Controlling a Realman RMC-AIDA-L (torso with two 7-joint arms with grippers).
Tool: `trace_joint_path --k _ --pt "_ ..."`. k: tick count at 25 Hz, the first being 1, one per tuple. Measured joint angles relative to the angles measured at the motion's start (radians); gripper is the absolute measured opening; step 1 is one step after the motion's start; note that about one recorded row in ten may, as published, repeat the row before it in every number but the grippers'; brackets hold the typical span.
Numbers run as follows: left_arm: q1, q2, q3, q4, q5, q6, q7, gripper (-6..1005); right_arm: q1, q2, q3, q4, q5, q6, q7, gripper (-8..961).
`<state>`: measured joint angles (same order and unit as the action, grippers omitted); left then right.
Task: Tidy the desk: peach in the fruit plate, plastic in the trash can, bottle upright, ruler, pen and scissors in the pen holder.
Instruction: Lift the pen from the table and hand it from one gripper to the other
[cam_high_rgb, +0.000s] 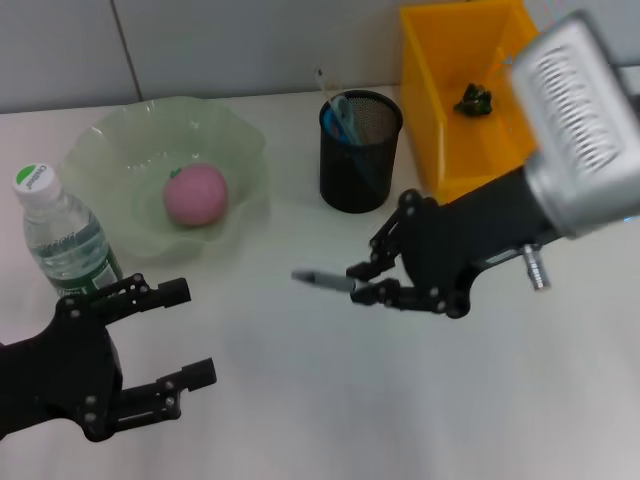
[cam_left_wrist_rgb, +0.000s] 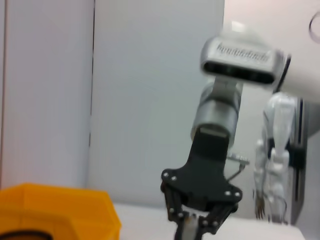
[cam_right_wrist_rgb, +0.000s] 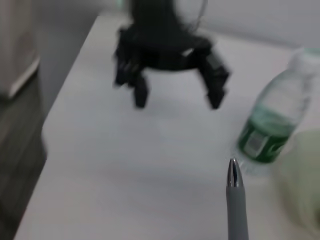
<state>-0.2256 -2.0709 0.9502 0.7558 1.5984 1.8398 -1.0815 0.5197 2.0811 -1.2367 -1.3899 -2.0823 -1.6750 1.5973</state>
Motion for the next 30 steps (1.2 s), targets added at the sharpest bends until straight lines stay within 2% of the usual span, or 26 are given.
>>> trace_joint_path --k 3,6,7,8,9,11,12,13,14,15,18,23,30 --pt "-0.002 -0.001 0.017 -0.044 -0.048 0.010 0.040 771 -0.024 -0.006 0.100 0.103 0.102 0.005 -0.064 120" --pt "-0.019 -0.001 0.023 -0.098 -0.079 0.012 0.092 770 -0.032 -0.036 0.176 0.251 0.247 0.000 -0.155 121" --pt "-0.030 -0.002 0.025 -0.117 -0.089 0.008 0.107 770 -0.039 -0.061 0.201 0.337 0.341 -0.007 -0.203 121" --pt "-0.030 -0.002 0.025 -0.117 -0.089 0.008 0.107 770 -0.039 -0.061 0.201 0.337 0.341 -0.007 -0.203 121" --pt "-0.033 -0.002 0.026 -0.123 -0.092 0.007 0.112 769 -0.042 -0.071 0.214 0.376 0.374 -0.009 -0.227 121" --pt "-0.045 -0.003 0.034 -0.141 -0.101 0.006 0.142 769 -0.046 -0.080 0.251 0.441 0.409 -0.015 -0.259 121" --pt "-0.052 -0.003 0.036 -0.154 -0.106 0.006 0.165 769 -0.046 -0.075 0.323 0.500 0.426 -0.036 -0.281 121" --pt "-0.052 -0.003 0.036 -0.154 -0.106 0.006 0.165 768 -0.046 -0.075 0.323 0.500 0.426 -0.036 -0.281 121" --pt "-0.058 -0.003 0.036 -0.165 -0.111 0.007 0.181 768 -0.043 -0.063 0.385 0.538 0.433 -0.070 -0.285 121" --pt "-0.066 -0.003 0.036 -0.179 -0.118 0.010 0.198 768 -0.043 -0.063 0.385 0.538 0.433 -0.070 -0.285 121" --pt "-0.083 -0.003 0.036 -0.203 -0.135 0.024 0.215 767 -0.046 -0.040 0.449 0.579 0.434 -0.105 -0.280 120" --pt "-0.107 -0.003 0.038 -0.211 -0.156 0.072 0.179 765 -0.063 -0.030 0.443 0.599 0.391 -0.102 -0.247 120" --pt "-0.123 -0.002 0.062 -0.207 -0.210 0.113 0.071 763 -0.078 -0.030 0.441 0.525 0.306 -0.146 -0.140 120"
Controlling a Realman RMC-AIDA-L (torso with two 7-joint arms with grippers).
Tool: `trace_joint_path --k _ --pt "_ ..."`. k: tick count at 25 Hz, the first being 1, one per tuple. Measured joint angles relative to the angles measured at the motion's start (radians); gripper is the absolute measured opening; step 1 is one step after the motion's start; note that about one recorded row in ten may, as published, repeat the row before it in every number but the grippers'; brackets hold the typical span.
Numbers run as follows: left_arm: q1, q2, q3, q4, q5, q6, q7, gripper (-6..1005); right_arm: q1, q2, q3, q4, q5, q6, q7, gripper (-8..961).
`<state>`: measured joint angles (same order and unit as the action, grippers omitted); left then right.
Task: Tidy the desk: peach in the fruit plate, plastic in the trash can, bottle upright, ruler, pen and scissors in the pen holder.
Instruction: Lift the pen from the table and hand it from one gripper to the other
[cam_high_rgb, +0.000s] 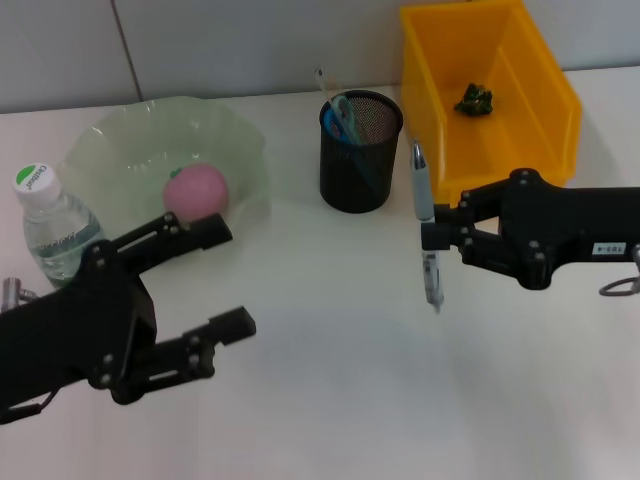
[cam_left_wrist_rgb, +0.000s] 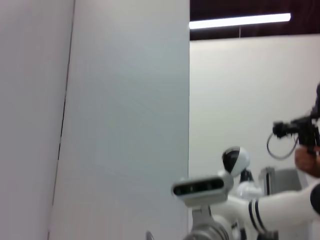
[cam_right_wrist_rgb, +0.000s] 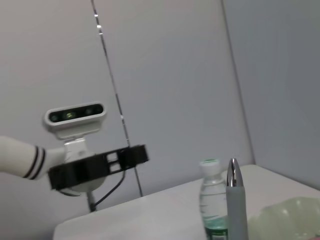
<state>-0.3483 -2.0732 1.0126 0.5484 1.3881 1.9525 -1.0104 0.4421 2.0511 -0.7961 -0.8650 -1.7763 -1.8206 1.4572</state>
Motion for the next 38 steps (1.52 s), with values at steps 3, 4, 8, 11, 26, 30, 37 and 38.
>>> trace_joint_path --k 3,4,8,11,26,30,37,38 --pt "-0.013 0.000 0.055 -0.009 -0.064 -0.005 -0.028 763 0.003 0.000 0.000 0.000 -0.001 -0.028 -0.004 121" --pt "-0.018 -0.001 0.071 -0.012 -0.079 -0.009 -0.035 762 0.005 0.000 0.000 0.002 -0.001 -0.039 -0.012 121" --pt "-0.045 -0.003 0.122 -0.031 -0.124 -0.034 -0.058 761 0.007 0.002 0.002 0.003 0.006 -0.066 -0.049 121" --pt "-0.060 -0.005 0.129 -0.041 -0.137 -0.049 -0.092 760 0.016 0.003 0.002 0.003 0.007 -0.081 -0.068 121" --pt "-0.086 -0.005 0.259 -0.086 -0.236 -0.120 -0.073 756 0.118 0.020 -0.041 0.030 0.003 -0.106 -0.121 121" --pt "-0.085 -0.006 0.318 -0.094 -0.300 -0.134 -0.032 676 0.136 0.022 -0.056 0.038 0.003 -0.100 -0.122 121" --pt "-0.080 -0.007 0.423 -0.095 -0.390 -0.172 0.021 657 0.161 0.024 -0.072 0.064 -0.001 -0.083 -0.123 120" --pt "-0.080 -0.007 0.423 -0.095 -0.390 -0.172 0.021 657 0.162 0.024 -0.076 0.064 -0.002 -0.078 -0.123 120"
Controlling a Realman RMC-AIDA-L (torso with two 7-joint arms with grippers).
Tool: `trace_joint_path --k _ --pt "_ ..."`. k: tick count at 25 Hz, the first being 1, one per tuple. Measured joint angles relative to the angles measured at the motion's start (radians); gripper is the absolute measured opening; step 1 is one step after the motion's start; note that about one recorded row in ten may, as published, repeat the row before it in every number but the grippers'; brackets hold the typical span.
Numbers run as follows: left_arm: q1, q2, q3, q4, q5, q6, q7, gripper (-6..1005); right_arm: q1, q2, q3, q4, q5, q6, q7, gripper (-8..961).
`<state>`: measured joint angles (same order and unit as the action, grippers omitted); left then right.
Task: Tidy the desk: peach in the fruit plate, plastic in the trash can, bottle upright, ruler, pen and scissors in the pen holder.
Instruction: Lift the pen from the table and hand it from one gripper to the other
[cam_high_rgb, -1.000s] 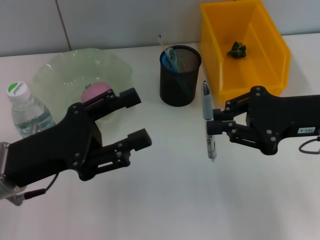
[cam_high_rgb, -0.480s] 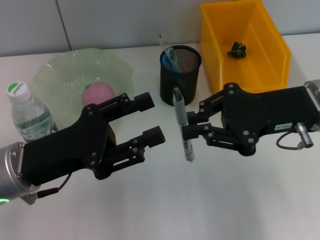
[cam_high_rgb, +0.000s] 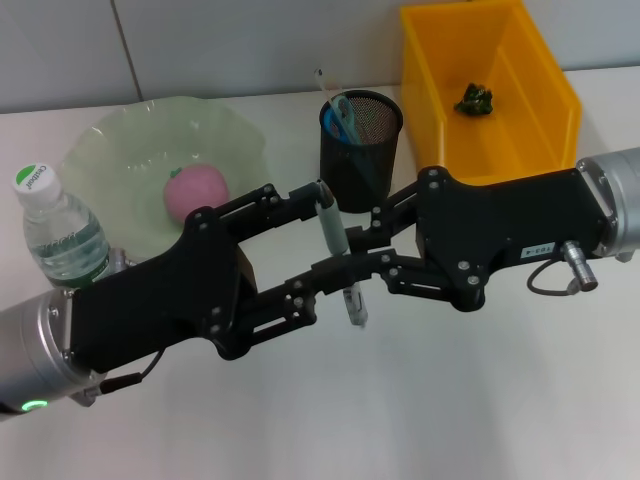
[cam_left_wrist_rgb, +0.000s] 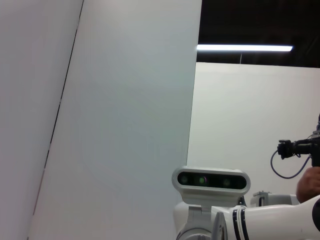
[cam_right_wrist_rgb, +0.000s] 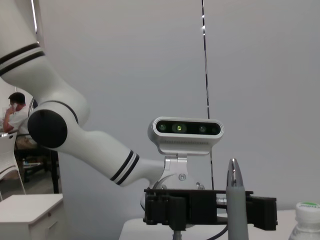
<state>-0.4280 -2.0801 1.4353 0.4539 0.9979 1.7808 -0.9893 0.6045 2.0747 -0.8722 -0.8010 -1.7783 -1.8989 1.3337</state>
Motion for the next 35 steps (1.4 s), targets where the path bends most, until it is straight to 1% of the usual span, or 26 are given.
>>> trace_joint_path --k 6,17,23,29,34,35 --pt "-0.006 0.000 0.017 0.000 -0.020 -0.019 0.002 657 0.009 -0.001 -0.025 0.000 -0.003 0.016 0.000 120" --pt "0.004 0.000 0.023 0.000 -0.027 -0.037 0.028 635 0.015 -0.007 -0.025 -0.008 -0.009 0.017 0.012 121" --pt "0.005 0.000 0.023 0.000 -0.027 -0.037 0.029 521 0.015 -0.008 -0.025 -0.010 -0.010 0.017 0.013 121" --pt "0.005 0.000 0.023 0.000 -0.027 -0.038 0.029 524 0.015 -0.008 -0.025 -0.012 -0.011 0.017 0.019 123" --pt "0.005 0.000 0.024 0.000 -0.026 -0.041 0.033 480 0.015 -0.008 -0.025 -0.012 -0.011 0.017 0.022 125" --pt "0.005 0.000 0.025 0.000 -0.025 -0.041 0.036 451 0.015 -0.008 -0.025 -0.012 -0.011 0.017 0.022 125"
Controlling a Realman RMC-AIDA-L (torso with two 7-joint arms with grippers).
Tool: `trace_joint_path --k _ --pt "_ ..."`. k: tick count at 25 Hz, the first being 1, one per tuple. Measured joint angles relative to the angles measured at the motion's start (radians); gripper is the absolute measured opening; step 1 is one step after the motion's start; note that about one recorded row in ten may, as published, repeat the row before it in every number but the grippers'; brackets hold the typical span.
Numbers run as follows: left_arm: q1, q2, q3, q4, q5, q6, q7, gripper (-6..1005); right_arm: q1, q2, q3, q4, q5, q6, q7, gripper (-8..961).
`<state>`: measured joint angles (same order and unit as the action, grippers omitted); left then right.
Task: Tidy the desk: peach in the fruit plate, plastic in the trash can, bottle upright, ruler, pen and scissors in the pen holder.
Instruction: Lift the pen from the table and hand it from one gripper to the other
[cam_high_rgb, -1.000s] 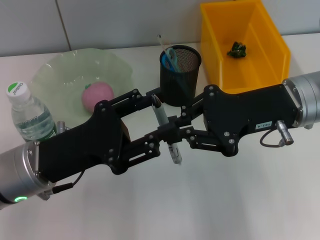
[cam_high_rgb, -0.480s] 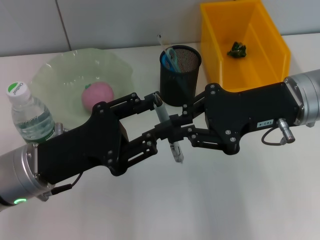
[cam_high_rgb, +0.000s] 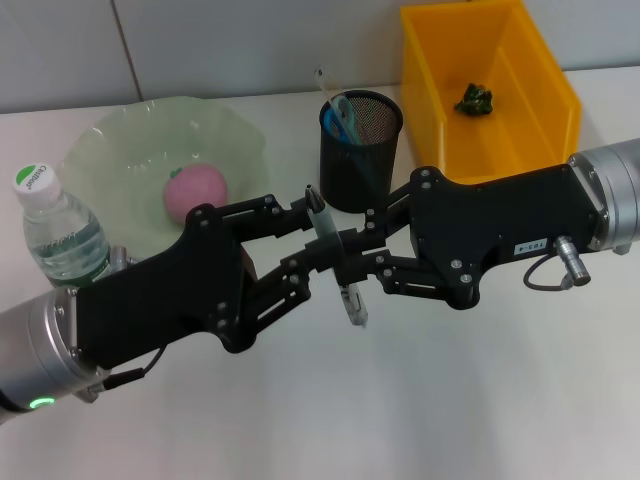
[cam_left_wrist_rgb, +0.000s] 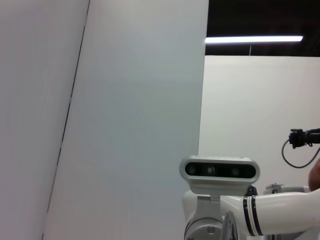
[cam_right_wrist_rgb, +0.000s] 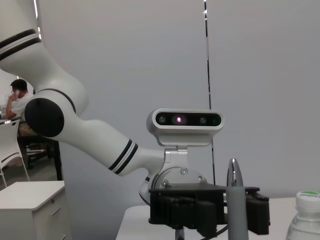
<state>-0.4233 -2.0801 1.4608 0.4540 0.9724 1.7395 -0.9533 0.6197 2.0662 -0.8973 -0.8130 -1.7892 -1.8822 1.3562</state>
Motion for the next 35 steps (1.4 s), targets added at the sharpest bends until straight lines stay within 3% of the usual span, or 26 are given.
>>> trace_joint_path --k 4,24,28,35 --pt "-0.002 0.000 0.010 0.000 -0.001 -0.001 0.008 336 0.000 0.000 0.000 -0.002 -0.001 0.000 0.001 127" --pt "-0.002 0.000 0.012 0.000 -0.001 -0.013 0.010 342 0.008 -0.001 0.000 -0.003 -0.013 -0.002 0.015 134" --pt "-0.003 0.000 0.011 0.000 -0.002 -0.013 0.010 252 0.008 -0.003 0.000 -0.003 -0.013 -0.003 0.016 135" --pt "-0.005 0.000 0.010 0.000 -0.001 -0.014 0.010 231 0.008 -0.003 0.000 -0.003 -0.019 -0.005 0.016 138"
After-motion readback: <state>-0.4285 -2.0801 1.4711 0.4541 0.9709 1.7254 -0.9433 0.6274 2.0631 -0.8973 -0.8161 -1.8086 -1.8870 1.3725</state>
